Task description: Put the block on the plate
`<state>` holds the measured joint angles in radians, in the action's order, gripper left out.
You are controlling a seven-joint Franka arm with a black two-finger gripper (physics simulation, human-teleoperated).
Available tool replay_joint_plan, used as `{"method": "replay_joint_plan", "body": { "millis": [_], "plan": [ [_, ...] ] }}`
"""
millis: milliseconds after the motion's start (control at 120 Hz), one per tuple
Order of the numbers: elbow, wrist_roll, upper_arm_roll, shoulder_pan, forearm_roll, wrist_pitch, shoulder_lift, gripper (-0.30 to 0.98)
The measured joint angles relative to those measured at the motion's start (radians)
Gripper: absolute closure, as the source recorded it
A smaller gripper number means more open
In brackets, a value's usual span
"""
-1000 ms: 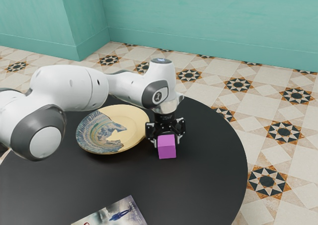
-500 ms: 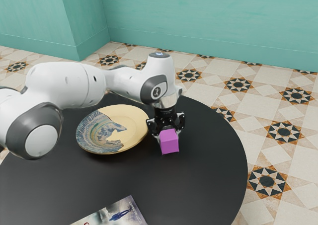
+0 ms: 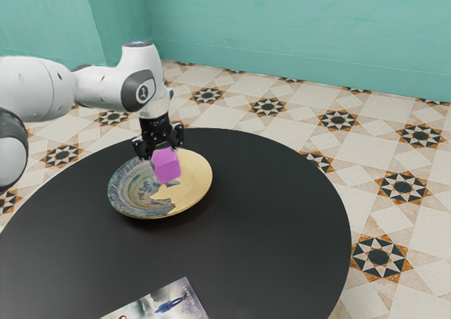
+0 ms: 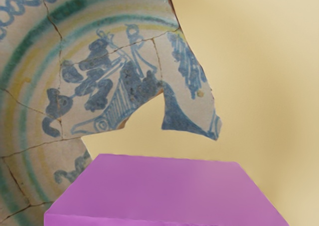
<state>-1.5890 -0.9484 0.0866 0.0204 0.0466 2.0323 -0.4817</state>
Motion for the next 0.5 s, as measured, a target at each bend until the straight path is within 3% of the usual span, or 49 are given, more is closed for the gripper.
{"method": "replay_joint_plan", "body": {
  "millis": [175,342,500],
  "plan": [
    [0.076,-0.002,-0.005,0.039,0.005,0.004,-0.104,0.29],
    [0.085,-0.002,-0.005,0.041,0.008,0.005,-0.109,0.15],
    [0.076,0.000,0.001,0.012,-0.001,-0.041,0.058,0.08]
  ]
}}
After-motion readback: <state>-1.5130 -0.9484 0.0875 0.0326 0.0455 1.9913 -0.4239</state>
